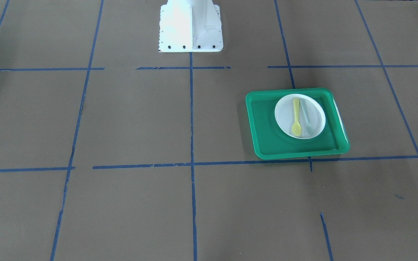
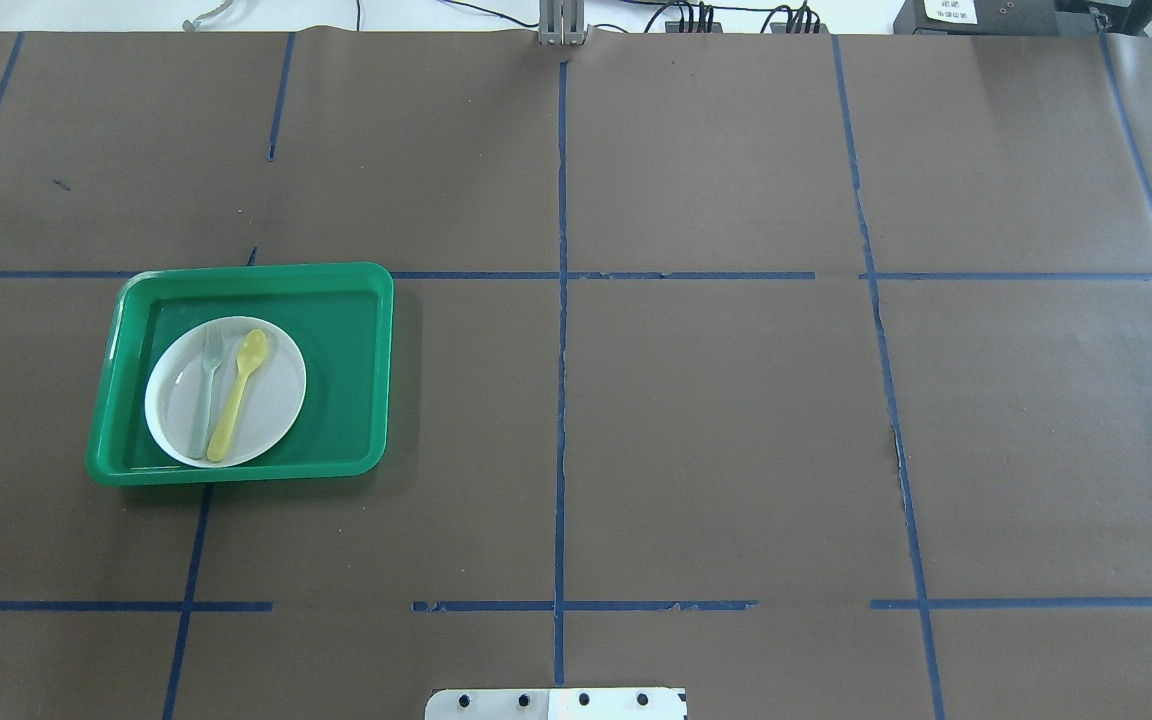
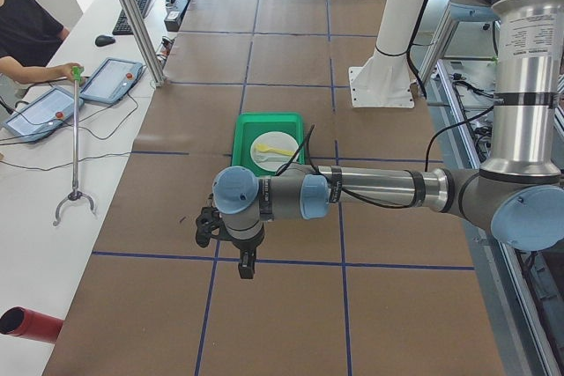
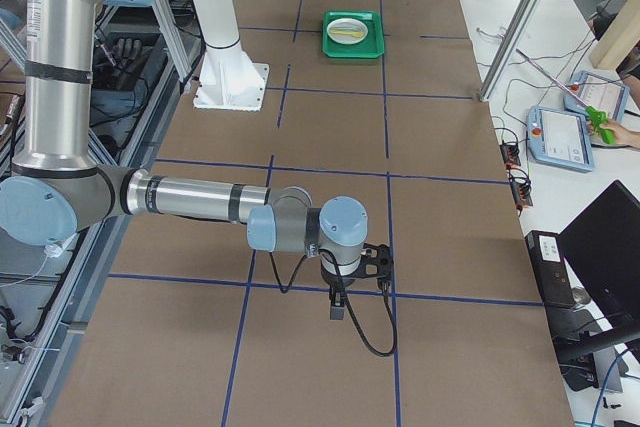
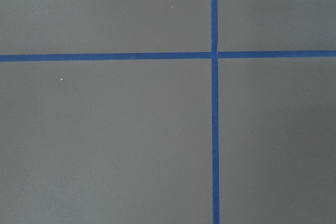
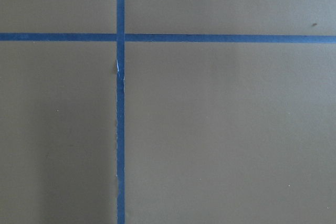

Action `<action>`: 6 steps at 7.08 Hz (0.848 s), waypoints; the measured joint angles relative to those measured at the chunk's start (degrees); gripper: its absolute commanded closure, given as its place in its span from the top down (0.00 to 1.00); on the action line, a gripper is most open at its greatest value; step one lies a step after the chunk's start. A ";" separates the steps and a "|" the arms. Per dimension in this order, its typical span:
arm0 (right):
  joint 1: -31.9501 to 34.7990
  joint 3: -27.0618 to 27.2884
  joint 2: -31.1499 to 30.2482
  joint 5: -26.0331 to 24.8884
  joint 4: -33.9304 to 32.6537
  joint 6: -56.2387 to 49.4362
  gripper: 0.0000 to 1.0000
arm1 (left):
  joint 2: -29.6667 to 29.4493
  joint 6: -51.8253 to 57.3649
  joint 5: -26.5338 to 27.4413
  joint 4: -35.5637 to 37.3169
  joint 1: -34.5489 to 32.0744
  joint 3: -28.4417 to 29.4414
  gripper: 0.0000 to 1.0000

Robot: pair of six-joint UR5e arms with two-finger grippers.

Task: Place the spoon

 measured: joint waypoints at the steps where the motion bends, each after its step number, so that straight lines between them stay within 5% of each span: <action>1: 0.00 0.00 0.00 0.00 0.00 0.00 1.00 | -0.04 0.12 -0.13 -0.05 -0.01 0.16 1.00; 6: 0.00 0.00 0.00 0.00 0.00 0.00 1.00 | -2.18 -7.07 0.07 -0.27 3.40 -3.86 1.00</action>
